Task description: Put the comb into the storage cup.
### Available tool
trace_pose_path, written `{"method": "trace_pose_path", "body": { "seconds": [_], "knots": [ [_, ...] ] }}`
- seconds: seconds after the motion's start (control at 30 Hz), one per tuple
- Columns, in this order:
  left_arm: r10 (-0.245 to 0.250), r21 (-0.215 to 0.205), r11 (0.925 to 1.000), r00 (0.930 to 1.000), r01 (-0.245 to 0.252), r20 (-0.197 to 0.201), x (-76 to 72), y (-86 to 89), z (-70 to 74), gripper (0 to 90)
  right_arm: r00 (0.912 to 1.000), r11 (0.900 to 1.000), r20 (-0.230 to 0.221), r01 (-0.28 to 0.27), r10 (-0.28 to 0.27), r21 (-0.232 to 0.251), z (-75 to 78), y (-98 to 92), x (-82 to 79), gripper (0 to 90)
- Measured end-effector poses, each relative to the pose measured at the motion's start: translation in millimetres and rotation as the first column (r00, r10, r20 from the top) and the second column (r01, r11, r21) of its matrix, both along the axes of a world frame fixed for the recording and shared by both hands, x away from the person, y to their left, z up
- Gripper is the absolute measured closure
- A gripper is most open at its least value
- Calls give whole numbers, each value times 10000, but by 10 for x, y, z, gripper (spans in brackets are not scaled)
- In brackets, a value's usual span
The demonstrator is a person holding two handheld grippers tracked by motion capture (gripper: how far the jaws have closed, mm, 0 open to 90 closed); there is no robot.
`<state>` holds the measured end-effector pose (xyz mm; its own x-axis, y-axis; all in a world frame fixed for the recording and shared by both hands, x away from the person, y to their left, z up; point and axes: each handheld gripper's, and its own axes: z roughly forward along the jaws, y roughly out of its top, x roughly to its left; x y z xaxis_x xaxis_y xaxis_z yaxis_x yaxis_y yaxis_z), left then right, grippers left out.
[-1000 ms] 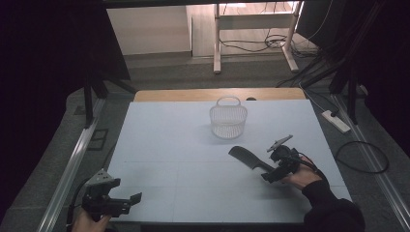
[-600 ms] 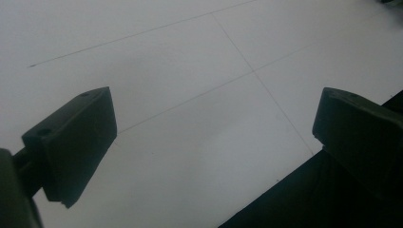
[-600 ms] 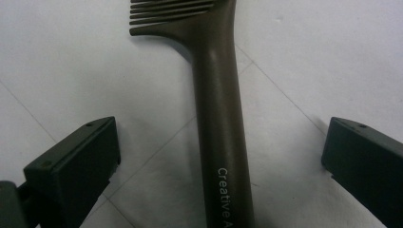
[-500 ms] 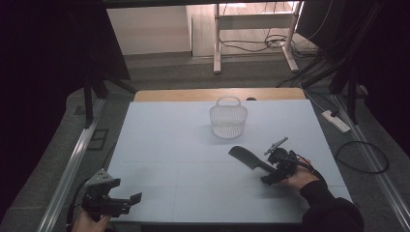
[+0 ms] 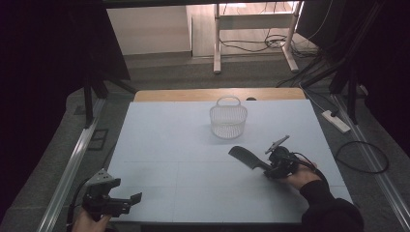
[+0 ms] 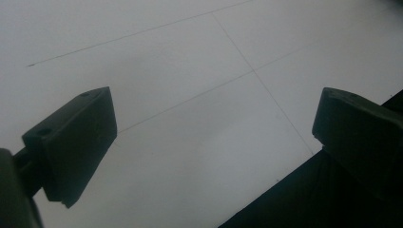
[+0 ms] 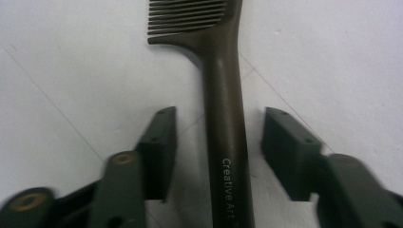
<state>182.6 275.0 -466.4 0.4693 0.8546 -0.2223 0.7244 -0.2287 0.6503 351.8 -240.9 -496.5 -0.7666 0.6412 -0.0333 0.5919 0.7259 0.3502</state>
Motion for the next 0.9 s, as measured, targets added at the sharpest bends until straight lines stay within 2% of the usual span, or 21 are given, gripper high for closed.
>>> {"method": "trace_pose_path", "body": {
  "seconds": [0.03,0.13,0.3,0.53,0.77,0.9],
  "knots": [
    [3,0,10000,10000,-3,0,0,0,0,20,10000,10000,0,0,0,0,0,0,0,596],
    [10,7,10000,10000,-10,14,-2,0,1,20,9998,10000,-157,92,-92,5,11,-7,30,715],
    [9,11,10000,10000,-9,27,-4,0,1,20,9997,9998,-179,154,-157,-152,18,18,25,721],
    [1,20,10000,10000,-1,51,-5,-4,4,20,9998,9998,-43,212,-212,-68,17,7,5,725],
    [-3,36,10000,10000,2,100,-8,-7,7,20,9994,9985,259,194,-208,521,66,-23,-23,726],
    [18,30,10000,9999,-18,140,-11,-5,10,16,9991,9976,375,166,-191,668,91,-35,-55,725]
  ]
}}
